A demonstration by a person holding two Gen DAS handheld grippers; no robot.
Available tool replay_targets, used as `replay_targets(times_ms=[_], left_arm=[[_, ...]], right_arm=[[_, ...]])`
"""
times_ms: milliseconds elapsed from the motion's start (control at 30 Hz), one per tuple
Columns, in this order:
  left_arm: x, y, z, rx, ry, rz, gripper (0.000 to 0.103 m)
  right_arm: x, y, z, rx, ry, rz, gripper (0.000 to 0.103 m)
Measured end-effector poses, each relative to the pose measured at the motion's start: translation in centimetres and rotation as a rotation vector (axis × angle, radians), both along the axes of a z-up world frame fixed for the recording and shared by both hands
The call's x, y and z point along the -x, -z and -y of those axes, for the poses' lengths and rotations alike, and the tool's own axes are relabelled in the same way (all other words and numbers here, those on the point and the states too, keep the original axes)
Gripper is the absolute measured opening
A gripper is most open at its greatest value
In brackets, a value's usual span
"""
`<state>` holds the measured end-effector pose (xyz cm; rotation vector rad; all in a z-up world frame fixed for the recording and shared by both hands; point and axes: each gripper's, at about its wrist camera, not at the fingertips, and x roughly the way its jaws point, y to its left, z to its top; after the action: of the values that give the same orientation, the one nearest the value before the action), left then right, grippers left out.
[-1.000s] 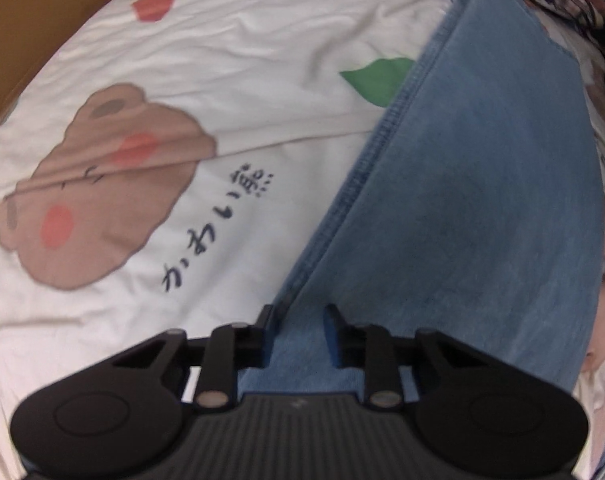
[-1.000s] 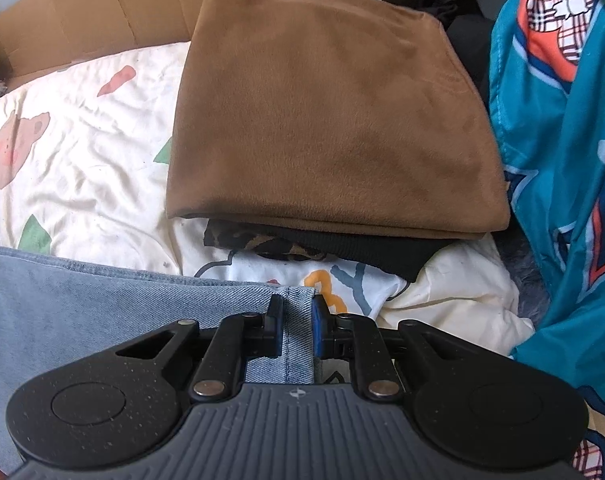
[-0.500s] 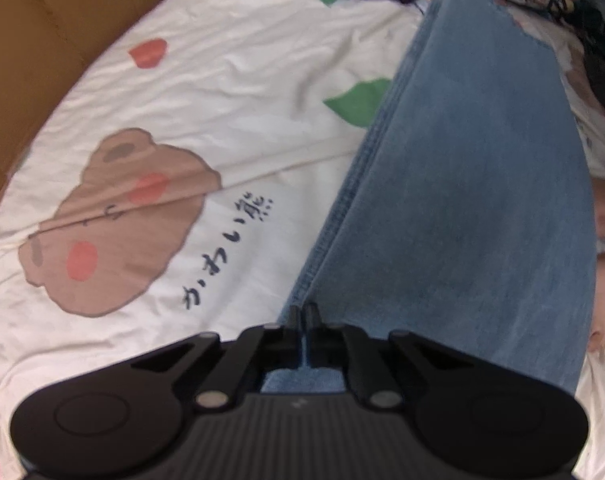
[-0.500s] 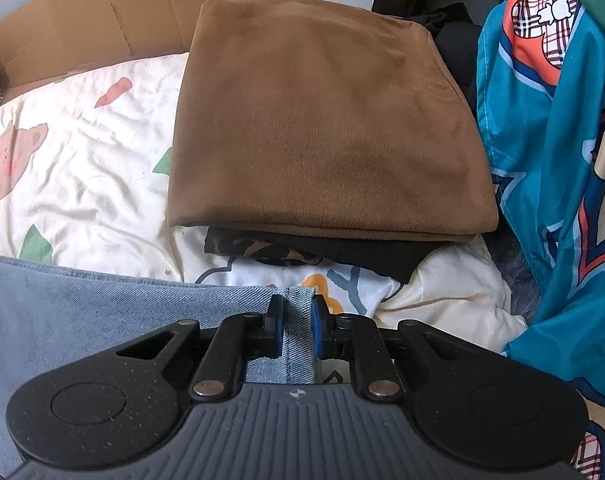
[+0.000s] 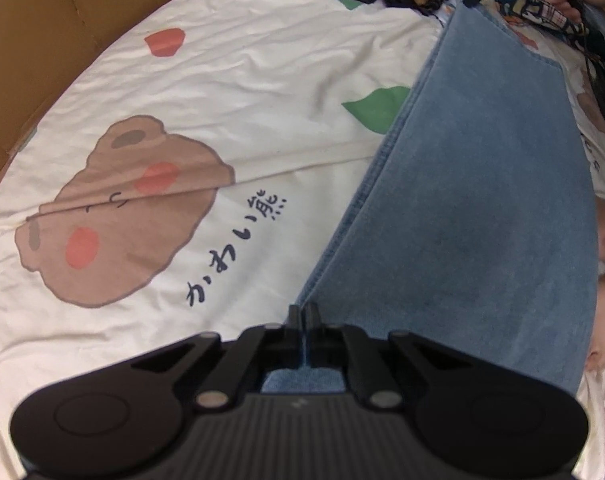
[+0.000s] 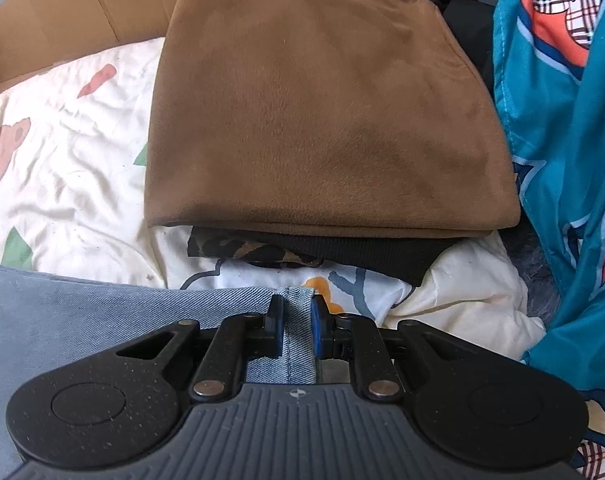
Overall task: Fold clothes
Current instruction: 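Pinch the jeans leg edge with the left tool while the right tool holds the hem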
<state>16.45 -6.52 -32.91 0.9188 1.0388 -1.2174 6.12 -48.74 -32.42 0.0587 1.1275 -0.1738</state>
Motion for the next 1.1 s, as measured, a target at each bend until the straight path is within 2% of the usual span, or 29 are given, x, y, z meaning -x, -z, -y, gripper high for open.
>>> replay_targets(times_ms=[167,367,833,1100], left_arm=[[-0.3,0.3,-0.1,0.004,-0.005,-0.015,0.001],[-0.4,-0.8,-0.6,0.020,-0.016,-0.025,0.001],[-1.2,-1.4,-0.8,0.064,-0.056,-0.036,0.000],[-1.7,2.2,-0.3,0.049,-0.134,-0.051,0.001]], right_arm=[[-0.8,1.0,-0.1,0.006,0.002,-0.015,0.012],[-1.0,1.4,-0.2,-0.006,0.010,-0.014,0.012],[-0.1,-0.3,-0.5,0.003,0.040,-0.005,0.011],[-1.3,2.8,-0.3,0.015,0.042,-0.050,0.011]])
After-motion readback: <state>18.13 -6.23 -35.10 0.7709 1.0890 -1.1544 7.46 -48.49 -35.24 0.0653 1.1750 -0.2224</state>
